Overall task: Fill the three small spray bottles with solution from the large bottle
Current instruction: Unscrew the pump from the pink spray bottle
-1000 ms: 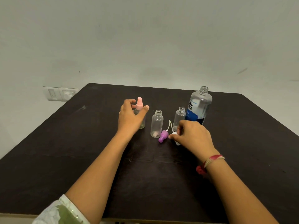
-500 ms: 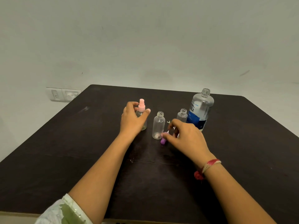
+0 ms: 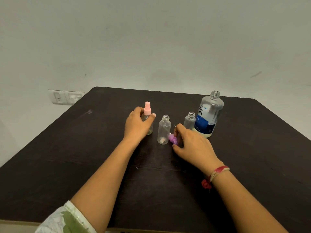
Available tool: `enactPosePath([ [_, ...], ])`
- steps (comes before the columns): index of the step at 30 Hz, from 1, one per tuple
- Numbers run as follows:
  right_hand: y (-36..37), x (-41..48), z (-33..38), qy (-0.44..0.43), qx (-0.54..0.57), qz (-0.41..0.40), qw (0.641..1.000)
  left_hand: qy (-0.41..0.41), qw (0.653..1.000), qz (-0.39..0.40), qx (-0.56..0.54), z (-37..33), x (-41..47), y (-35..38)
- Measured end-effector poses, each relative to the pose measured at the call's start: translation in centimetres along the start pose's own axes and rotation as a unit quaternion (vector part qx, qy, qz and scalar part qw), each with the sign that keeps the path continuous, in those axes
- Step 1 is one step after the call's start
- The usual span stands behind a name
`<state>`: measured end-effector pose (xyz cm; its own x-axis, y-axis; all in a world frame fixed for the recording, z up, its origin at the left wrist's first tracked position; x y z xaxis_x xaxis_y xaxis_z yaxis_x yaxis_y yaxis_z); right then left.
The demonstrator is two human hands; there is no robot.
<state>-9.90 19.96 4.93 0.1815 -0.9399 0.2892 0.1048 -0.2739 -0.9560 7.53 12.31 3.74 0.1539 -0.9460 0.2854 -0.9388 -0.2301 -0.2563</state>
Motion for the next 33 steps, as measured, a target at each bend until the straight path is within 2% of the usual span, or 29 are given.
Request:
enactPosePath([
  [6, -1.7, -0.2, -0.6, 0.025, 0.032, -0.074, 0.996, -0.028, 0.999, 0.013, -0.013, 0.2, -0.6, -0.2],
  [12, -3.6, -0.5, -1.7, 0.043, 0.153, -0.176, 0.971, -0.039, 0.999, -0.021, -0.003, 0.3, -2.5, -2.9],
  [16, -4.7, -0.7, -1.2, 0.010, 0.237, -0.219, 0.947, -0.032, 0.999, 0.002, 0.010, -0.2, -5.0, -3.7],
  [19, -5.4, -1.0, 0.2, -0.057, 0.349, -0.210, 0.911, 0.059, 0.995, 0.051, 0.067, -2.4, -7.9, -2.7],
  [22, -5.7, -1.3, 1.4, -0.111, 0.383, -0.188, 0.898, 0.153, 0.971, 0.112, 0.145, -5.3, -10.4, 0.1],
  [25, -5.3, -1.3, 1.9, -0.123, 0.377, -0.168, 0.902, 0.134, 0.974, 0.145, 0.115, -6.1, -10.5, 2.3],
  [30, -5.2, -0.9, 0.6, -0.077, 0.378, -0.195, 0.902, 0.135, 0.977, 0.153, 0.069, -5.3, -9.6, 3.9],
  [33, -4.8, -0.6, 0.1, -0.051, 0.390, -0.169, 0.904, 0.132, 0.980, 0.150, 0.017, -4.8, -9.4, 4.0],
])
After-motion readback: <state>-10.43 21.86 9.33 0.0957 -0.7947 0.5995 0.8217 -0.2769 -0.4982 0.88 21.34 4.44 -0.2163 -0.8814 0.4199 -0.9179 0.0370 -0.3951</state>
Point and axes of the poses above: each hand's wrist, its own x-axis towards the middle knuckle, its own y-axis out of the palm, z = x × y, the point moved 8 cm from there along x, towards the middle knuckle, and after that the axes turned 11 degrees about -x, right-handed, at the moved point
